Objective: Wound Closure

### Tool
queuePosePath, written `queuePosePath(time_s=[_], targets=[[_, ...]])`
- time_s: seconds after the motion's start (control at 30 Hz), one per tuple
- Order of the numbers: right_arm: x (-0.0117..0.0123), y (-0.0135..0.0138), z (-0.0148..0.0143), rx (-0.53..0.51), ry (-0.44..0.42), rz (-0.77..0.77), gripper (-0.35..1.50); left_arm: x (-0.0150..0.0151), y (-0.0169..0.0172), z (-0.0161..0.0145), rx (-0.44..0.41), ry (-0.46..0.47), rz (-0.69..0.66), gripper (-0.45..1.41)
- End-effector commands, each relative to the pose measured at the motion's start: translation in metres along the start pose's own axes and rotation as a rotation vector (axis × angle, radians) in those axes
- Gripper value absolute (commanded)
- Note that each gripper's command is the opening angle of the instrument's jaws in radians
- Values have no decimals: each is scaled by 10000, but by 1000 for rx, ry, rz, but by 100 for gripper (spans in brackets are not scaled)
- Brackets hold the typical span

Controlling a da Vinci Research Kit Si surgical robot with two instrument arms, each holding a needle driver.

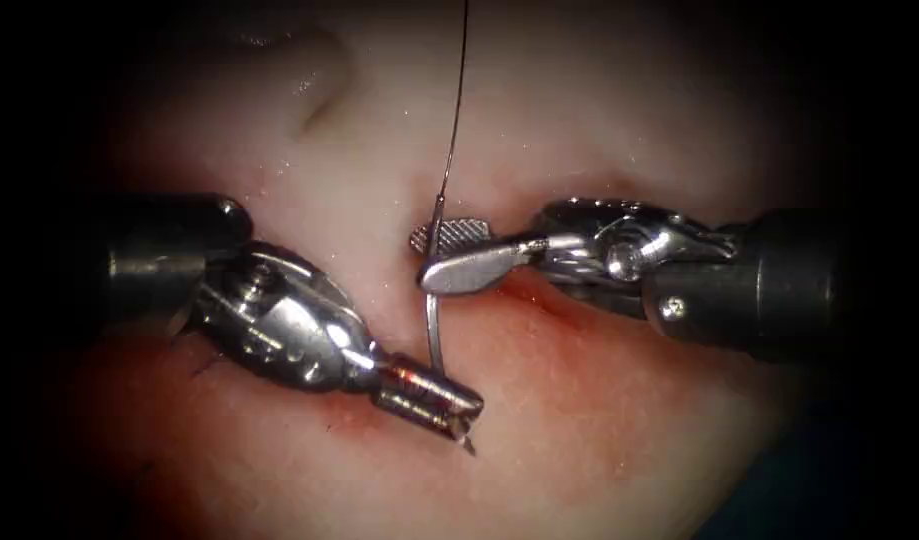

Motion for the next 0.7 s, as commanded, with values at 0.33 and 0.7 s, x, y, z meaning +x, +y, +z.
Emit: queuePosePath(time_s=[0.33,0.7], targets=[[-7,5,14,8,-11,2,68,-5,0,6,3,-2,0,-45],[-11,6,16,15,-21,-1,-35,-4,0,7,4,-3,0,-45]])
